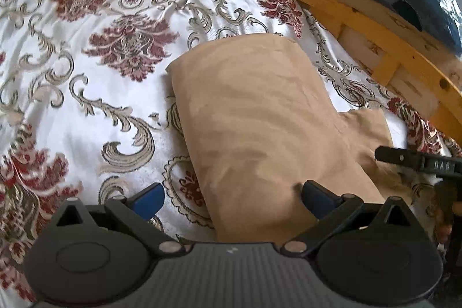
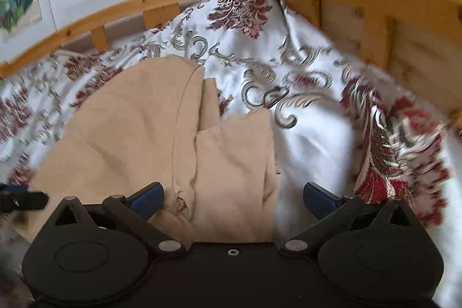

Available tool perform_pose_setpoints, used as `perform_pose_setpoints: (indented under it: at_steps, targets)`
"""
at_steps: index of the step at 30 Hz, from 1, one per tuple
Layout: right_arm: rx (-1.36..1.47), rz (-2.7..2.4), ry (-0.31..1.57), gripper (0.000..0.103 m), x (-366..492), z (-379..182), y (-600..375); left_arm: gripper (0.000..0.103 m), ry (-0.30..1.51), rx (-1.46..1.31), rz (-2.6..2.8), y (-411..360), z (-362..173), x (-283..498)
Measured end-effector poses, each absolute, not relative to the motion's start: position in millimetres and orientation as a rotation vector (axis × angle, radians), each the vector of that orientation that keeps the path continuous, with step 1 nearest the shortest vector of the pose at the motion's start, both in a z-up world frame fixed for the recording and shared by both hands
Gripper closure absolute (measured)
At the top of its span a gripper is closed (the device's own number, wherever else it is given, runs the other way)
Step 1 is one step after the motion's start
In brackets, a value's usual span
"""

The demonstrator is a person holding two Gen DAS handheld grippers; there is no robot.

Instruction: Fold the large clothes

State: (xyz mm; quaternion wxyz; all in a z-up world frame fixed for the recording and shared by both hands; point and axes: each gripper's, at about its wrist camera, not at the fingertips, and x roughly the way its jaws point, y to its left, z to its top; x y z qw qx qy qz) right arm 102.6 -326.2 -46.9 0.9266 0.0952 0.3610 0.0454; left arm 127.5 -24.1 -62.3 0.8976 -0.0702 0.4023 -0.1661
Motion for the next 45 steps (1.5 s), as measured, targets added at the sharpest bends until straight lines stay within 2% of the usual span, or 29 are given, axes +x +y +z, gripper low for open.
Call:
perform_pose_setpoints:
  at_steps: [9,15,23,45]
  targets:
    - [0.367,0.187,0.770,0.001,123,-67,-335,0.000,0.849,-0.166,-0.349,-26,-62,131]
    - [0.244,0.204,0.782,0.001,125,-78,-317,0.000,0.838,-0.248,-0.388,-12,-51,152]
    - [0.176,0.205,0.755,0.001,121,-86,-309,0.000,0.847,-0.241,-0.401,-14,-69,169]
    - [0.186,0.211,0.785,0.001,126,-84,-312,0.000,0.871,-0.274,-0.402,-10,-73,167]
